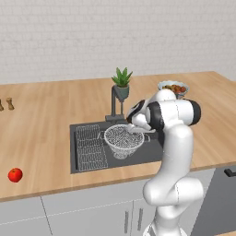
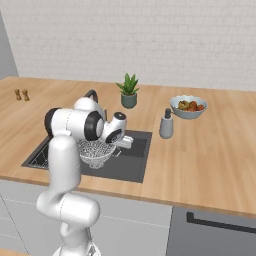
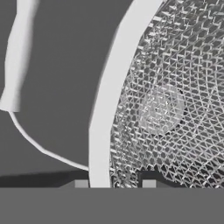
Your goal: Put the colander in the sink, put the apple in the colander, and turn on the sink faucet and pour water over the colander.
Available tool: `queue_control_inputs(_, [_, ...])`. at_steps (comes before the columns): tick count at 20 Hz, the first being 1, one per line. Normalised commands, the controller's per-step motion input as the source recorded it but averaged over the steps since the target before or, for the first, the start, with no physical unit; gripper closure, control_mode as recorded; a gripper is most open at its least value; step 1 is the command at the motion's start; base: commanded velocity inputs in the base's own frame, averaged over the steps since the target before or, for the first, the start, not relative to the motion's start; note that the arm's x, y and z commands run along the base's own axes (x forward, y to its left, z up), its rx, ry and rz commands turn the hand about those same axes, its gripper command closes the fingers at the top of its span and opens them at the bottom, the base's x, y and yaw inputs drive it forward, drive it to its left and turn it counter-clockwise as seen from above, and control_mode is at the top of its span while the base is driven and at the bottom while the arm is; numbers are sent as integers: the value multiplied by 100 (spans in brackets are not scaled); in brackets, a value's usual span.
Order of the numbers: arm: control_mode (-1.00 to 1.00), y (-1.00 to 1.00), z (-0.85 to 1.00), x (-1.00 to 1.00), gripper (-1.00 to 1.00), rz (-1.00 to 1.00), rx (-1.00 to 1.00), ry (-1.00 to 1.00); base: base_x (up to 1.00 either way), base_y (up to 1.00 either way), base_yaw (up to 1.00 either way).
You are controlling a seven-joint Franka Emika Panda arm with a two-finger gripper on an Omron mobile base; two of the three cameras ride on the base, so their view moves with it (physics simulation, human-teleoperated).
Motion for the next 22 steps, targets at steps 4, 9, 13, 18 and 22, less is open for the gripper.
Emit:
queue_control_inputs(4, [-100, -16, -7, -6, 100, 2, -9, -5, 0, 0, 0])
queue_control_inputs(9, [-100, -26, 0, -27, 100, 1, -5, -10, 0, 0, 0])
queue_control_inputs(13, [-100, -23, 0, -46, 100, 0, 0, -16, 0, 0, 0])
queue_control_inputs(18, [-100, -17, 2, -42, 100, 1, 0, -13, 0, 0, 0])
queue_control_inputs(22, [-100, -28, 0, -39, 100, 2, 0, -3, 0, 0, 0])
